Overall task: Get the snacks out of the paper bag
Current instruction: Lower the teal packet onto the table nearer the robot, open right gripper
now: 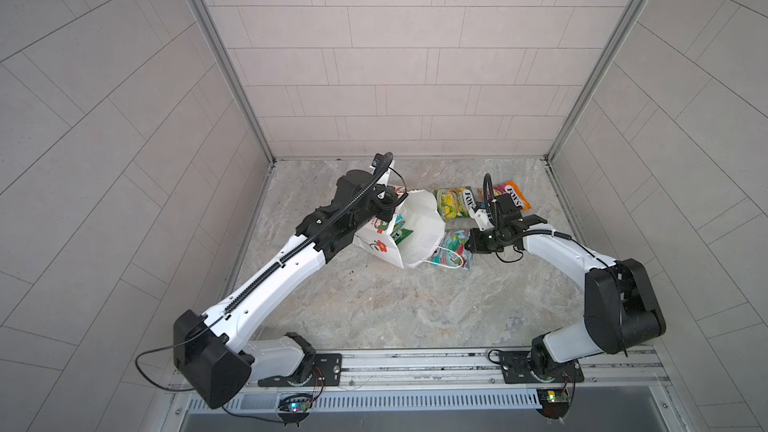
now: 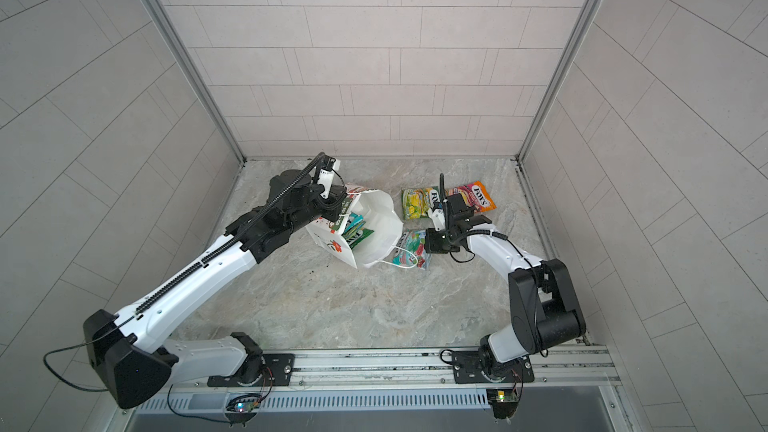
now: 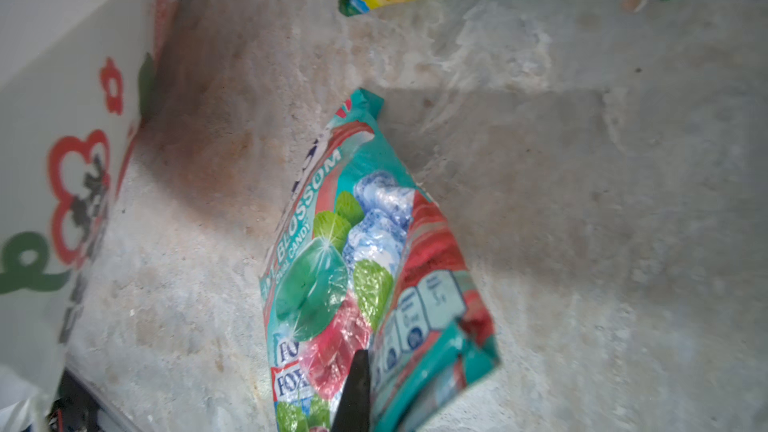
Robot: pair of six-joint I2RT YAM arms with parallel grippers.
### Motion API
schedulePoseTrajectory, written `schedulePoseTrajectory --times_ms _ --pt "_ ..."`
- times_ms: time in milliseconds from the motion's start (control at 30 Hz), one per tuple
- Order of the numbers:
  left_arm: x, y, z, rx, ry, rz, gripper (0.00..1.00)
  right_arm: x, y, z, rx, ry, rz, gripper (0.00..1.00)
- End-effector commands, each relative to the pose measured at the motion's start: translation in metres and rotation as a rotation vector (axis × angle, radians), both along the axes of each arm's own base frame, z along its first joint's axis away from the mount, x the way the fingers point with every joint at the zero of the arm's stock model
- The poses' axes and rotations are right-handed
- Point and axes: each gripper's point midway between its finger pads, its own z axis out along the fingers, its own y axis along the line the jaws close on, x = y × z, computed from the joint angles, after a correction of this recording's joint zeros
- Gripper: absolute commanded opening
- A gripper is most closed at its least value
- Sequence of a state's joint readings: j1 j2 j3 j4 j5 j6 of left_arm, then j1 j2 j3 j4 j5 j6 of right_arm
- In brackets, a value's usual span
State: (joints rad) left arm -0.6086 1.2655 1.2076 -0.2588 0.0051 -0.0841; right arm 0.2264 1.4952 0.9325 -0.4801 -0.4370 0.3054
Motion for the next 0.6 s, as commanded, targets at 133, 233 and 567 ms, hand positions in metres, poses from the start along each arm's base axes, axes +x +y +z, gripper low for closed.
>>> schedulePoseTrajectory --times_ms 133,233,567 --pt "-0.003 0.003 0.007 0.002 -0.029 0.003 0.00 0.016 -0.021 -0.014 -0.154 -0.003 0.002 0.01" --pt "-0.003 0.003 0.007 0.002 -0.029 0.004 0.00 0.021 -0.021 -0.020 -0.165 0.013 0.007 0.03" --pt "-0.003 0.003 0.005 0.006 -0.023 0.001 0.00 0.044 -0.030 -0.026 -0.240 0.004 -0.019 0.13"
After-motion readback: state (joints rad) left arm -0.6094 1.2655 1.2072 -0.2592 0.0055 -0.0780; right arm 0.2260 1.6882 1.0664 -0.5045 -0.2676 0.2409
